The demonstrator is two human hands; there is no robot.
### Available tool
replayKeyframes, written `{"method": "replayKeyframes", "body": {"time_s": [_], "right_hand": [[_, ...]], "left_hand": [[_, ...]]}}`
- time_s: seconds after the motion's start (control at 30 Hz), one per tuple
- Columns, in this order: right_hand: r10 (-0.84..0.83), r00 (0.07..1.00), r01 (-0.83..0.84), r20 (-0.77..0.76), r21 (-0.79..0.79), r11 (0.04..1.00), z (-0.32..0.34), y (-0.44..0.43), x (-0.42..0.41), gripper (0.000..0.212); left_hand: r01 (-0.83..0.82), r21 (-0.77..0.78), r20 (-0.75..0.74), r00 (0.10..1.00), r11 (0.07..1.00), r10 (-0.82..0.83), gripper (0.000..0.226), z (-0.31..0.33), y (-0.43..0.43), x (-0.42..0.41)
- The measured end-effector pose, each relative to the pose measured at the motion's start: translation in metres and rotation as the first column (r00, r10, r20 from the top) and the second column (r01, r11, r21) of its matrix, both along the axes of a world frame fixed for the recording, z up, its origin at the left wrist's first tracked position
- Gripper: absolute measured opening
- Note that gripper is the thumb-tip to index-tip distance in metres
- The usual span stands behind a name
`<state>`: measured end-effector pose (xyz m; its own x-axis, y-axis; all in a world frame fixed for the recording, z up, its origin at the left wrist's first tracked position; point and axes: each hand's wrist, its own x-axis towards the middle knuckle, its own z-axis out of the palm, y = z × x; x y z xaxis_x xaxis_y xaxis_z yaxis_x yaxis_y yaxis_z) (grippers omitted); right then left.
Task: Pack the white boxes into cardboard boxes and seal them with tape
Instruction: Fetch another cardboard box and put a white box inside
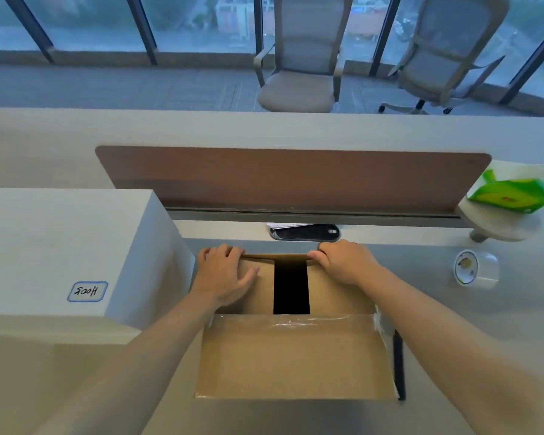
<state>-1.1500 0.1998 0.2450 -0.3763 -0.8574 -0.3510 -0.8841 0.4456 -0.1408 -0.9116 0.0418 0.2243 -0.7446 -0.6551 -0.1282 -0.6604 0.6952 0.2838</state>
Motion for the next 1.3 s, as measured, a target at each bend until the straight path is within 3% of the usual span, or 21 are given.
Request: {"method": "replayKeyframes", "body": {"time_s": [0.2, 0.27, 0.4, 0.53, 0.63, 0.77, 0.87, 0.93, 1.07, 1.3], "right_hand": [[-0.003, 1.0, 0.002, -0.005, -0.207, 0.978, 0.033, 0.007, 0.029, 0.045], [-0.021, 0.997, 0.038, 0.074, -0.229, 0.973, 0.042, 0.011, 0.047, 0.038], [-0.025, 0.968, 0.024, 0.248, 0.009, 1.0, 0.045, 0.021, 0.085, 0.04], [-0.07, 0.938, 0.035, 0.34, 0.107, 0.994, 0.057, 0.031, 0.106, 0.049], [-0.094, 0.938, 0.061, 0.334, 0.107, 0.992, 0.087, 0.034, 0.106, 0.049], [-0.199, 0.871, 0.042, 0.449, 0.335, 0.941, 0.124, 0.052, 0.119, 0.031], [-0.279, 0.85, 0.008, 0.446, 0.52, 0.854, 0.12, 0.071, 0.145, 0.031], [-0.272, 0.875, -0.003, 0.401, 0.565, 0.825, 0.105, 0.084, 0.162, 0.039], [-0.073, 0.981, -0.01, 0.177, 0.429, 0.903, 0.078, 0.105, 0.186, 0.057], [0.081, 0.997, -0.077, -0.003, 0.289, 0.954, 0.047, 0.113, 0.199, 0.029]], "left_hand": [[-0.005, 0.024, -0.016, 1.0, 1.0, 0.006, 0.052, 0.029, 0.012, 0.014], [0.011, 0.117, 0.046, 0.999, 0.993, -0.017, 0.039, 0.041, 0.017, 0.023], [0.054, 0.248, 0.162, 0.982, 0.967, -0.096, 0.036, 0.054, 0.03, 0.044], [0.059, 0.287, 0.037, 0.997, 0.956, -0.072, 0.049, 0.072, 0.029, 0.059], [0.094, 0.302, -0.017, 0.995, 0.949, -0.093, 0.043, 0.101, 0.028, 0.067], [0.176, 0.443, 0.169, 0.946, 0.879, -0.275, 0.028, 0.116, 0.05, 0.081], [0.195, 0.527, 0.269, 0.885, 0.827, -0.38, 0.034, 0.096, 0.075, 0.091], [0.22, 0.522, 0.325, 0.842, 0.824, -0.43, 0.041, 0.08, 0.087, 0.096], [0.404, 0.355, 0.341, 0.784, 0.843, -0.519, 0.055, 0.066, 0.101, 0.101], [0.695, 0.089, 0.335, 0.654, 0.714, -0.678, 0.034, 0.049, 0.12, 0.101]]}}
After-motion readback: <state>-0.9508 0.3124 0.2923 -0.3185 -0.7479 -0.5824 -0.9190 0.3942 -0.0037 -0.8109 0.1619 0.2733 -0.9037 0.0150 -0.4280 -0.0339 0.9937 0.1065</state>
